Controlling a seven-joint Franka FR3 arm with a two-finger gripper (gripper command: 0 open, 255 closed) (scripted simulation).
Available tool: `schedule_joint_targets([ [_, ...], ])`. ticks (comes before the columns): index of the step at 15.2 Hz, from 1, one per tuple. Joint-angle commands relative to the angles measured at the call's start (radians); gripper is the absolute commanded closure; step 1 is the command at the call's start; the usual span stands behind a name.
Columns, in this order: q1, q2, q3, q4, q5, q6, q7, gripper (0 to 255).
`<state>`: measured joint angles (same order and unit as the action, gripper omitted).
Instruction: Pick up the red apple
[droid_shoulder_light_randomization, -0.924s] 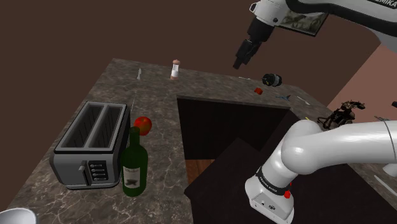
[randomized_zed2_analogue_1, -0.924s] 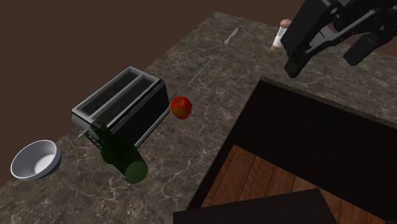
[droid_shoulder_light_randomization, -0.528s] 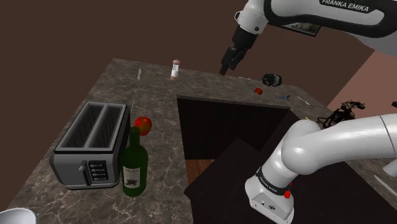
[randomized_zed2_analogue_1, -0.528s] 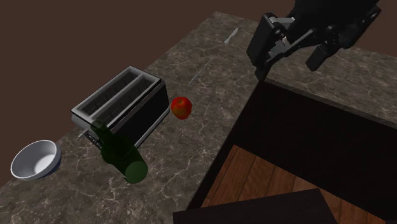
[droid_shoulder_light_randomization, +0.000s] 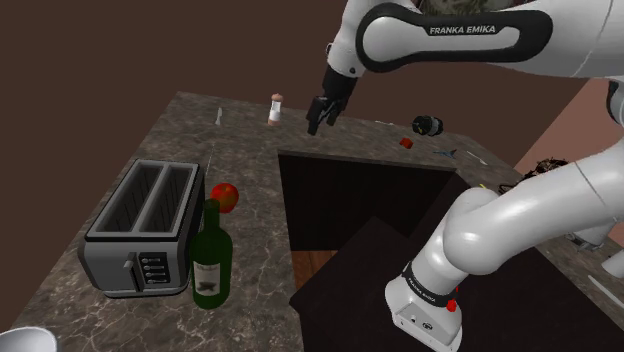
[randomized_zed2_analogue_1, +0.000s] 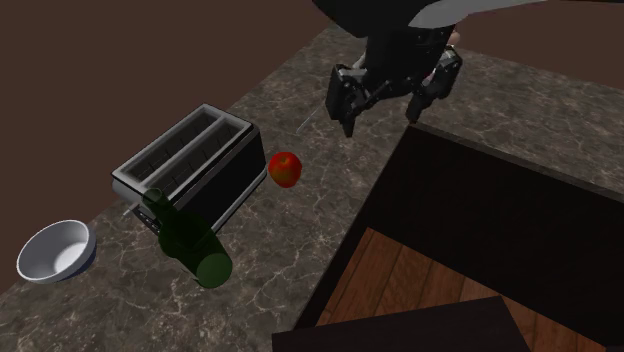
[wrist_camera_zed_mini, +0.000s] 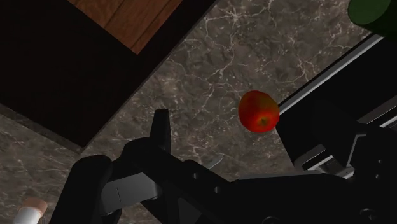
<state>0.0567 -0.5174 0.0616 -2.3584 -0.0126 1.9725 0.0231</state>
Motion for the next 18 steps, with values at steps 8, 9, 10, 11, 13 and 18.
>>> schedule_joint_targets([
  [8, 0.014, 0.312, 0.069, 0.087, -0.019, 0.201, 0.098, 0],
  [9, 0.016, 0.349, 0.076, 0.103, -0.025, 0.219, 0.11, 0],
  [10, 0.018, 0.386, 0.081, 0.12, -0.032, 0.236, 0.122, 0],
  [11, 0.02, 0.424, 0.087, 0.138, -0.04, 0.252, 0.134, 0],
  [13, 0.025, 0.499, 0.096, 0.178, -0.056, 0.281, 0.16, 0],
  [18, 0.047, 0.692, 0.107, 0.302, -0.105, 0.332, 0.222, 0],
])
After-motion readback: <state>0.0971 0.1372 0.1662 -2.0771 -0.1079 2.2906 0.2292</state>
